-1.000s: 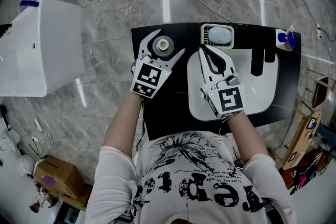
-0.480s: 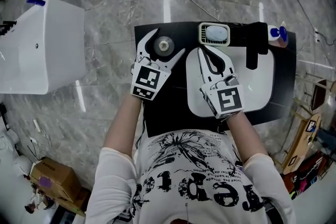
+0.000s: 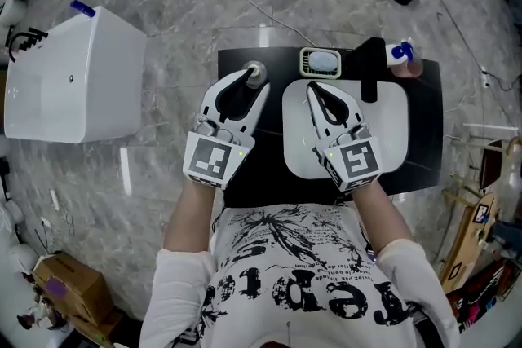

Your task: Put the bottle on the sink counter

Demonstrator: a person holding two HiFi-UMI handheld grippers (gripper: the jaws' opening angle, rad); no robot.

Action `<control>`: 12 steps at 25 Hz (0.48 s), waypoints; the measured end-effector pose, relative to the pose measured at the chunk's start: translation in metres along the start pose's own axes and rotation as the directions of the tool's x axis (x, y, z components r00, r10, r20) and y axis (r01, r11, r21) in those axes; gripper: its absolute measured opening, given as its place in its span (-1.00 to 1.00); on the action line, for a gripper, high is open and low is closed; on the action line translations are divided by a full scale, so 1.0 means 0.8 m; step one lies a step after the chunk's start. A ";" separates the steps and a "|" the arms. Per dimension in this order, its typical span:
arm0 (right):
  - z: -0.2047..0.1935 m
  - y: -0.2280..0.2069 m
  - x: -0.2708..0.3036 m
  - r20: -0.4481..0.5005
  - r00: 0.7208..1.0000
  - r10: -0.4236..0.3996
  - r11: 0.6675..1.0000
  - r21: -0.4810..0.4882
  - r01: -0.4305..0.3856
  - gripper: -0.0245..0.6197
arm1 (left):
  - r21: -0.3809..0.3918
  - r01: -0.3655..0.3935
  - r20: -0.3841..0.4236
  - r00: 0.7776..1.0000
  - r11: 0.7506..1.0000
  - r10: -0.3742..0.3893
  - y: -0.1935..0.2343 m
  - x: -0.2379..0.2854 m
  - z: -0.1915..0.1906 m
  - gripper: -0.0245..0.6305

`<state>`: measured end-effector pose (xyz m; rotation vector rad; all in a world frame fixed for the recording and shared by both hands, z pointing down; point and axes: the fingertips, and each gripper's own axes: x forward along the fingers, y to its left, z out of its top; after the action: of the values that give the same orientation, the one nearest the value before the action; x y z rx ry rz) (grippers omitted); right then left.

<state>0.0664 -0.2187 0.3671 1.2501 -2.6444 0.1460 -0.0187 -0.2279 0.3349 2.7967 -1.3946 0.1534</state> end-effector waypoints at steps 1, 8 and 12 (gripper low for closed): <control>0.007 0.004 -0.011 0.004 1.000 0.004 1.000 0.005 -0.004 -0.88 | -0.004 -0.007 0.013 1.000 1.000 0.007 -0.009 -0.011 0.012 -0.57; 0.049 0.019 -0.073 0.059 0.998 0.032 0.999 -0.013 -0.031 -0.88 | -0.012 -0.067 0.060 0.996 0.998 0.068 -0.056 -0.072 0.076 -0.83; 0.067 0.033 -0.103 0.084 0.995 0.057 0.998 -0.045 -0.053 -0.88 | 0.022 -0.113 -0.001 0.994 0.993 0.113 -0.075 -0.105 0.079 -0.88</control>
<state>0.0884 -0.1497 0.2957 1.1962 -2.7399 0.0450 -0.0163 -0.1281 0.2662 2.7340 -1.5608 0.1733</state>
